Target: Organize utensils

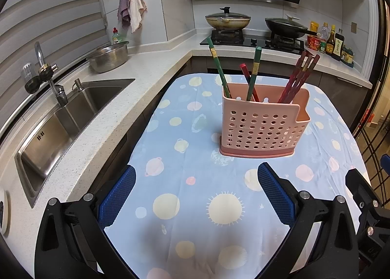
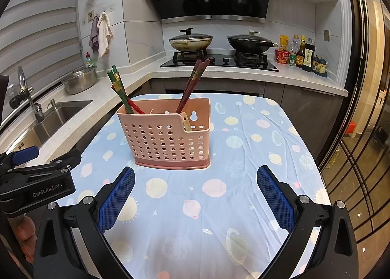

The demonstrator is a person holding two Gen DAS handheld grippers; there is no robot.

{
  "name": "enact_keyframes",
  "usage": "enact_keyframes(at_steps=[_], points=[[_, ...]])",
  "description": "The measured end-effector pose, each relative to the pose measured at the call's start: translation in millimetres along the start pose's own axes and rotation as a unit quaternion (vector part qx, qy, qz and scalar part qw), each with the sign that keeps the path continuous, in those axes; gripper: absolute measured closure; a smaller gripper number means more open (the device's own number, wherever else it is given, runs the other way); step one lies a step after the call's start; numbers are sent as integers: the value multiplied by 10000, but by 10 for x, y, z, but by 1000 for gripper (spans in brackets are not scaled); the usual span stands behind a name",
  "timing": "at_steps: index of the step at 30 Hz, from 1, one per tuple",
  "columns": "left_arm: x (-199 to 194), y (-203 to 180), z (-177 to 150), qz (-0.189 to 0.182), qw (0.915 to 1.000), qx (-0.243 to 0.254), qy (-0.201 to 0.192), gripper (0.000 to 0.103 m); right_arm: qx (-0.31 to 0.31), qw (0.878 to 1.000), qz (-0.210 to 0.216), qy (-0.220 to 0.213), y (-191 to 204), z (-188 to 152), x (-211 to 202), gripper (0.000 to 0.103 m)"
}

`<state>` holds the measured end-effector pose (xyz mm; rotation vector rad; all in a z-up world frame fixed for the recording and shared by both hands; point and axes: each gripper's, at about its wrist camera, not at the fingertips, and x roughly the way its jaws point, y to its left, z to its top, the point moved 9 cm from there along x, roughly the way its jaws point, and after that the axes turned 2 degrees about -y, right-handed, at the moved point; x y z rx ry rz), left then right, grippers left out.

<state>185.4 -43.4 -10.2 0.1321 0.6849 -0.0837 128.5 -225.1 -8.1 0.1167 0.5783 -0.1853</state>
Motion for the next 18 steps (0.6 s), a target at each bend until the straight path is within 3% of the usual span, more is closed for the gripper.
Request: enact_keyframes(at_steps=[18], points=[[39,-10,-16,-22,10000,21,3,7,55,10000,-41,41,-39,-24,37,6]])
